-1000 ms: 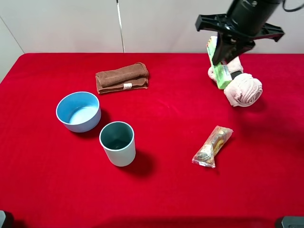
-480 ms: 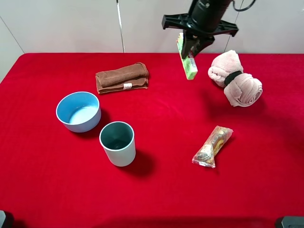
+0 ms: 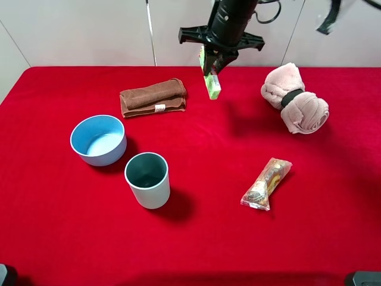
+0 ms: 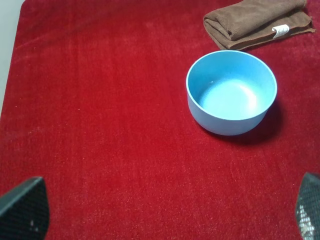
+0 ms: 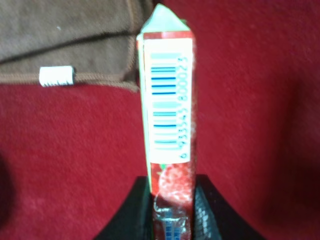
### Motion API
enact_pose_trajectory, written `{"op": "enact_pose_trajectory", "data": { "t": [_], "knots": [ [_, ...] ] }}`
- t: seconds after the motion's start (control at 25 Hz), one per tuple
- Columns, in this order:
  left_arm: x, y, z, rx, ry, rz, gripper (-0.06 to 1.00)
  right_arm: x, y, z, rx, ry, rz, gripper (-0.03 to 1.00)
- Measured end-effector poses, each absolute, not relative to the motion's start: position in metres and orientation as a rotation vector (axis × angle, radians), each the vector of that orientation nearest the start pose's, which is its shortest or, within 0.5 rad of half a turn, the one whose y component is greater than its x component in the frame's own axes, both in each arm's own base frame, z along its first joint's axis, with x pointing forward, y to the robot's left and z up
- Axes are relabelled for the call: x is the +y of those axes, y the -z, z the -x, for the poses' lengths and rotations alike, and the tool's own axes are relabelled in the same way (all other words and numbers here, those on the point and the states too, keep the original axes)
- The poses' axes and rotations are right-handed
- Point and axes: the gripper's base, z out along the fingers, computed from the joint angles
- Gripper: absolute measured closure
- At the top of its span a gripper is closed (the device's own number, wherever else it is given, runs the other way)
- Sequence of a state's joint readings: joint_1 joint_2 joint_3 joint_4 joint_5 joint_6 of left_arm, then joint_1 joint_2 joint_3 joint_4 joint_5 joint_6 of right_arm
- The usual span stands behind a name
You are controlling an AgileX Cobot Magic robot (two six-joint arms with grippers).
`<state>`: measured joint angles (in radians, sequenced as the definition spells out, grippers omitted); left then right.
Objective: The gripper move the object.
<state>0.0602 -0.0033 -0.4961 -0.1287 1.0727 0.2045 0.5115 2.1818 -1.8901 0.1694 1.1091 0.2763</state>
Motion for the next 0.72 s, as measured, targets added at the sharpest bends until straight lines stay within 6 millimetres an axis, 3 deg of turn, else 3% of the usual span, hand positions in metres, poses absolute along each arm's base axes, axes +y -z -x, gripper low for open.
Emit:
{"op": "enact_pose_trajectory", "data": {
  "t": [0.72],
  "knots": [
    [-0.011,-0.276,0.005,2.044,-0.01,-0.154,-0.04,0.26,-0.163,-0.43,2.896,-0.377,0.218,0.86]
  ]
}}
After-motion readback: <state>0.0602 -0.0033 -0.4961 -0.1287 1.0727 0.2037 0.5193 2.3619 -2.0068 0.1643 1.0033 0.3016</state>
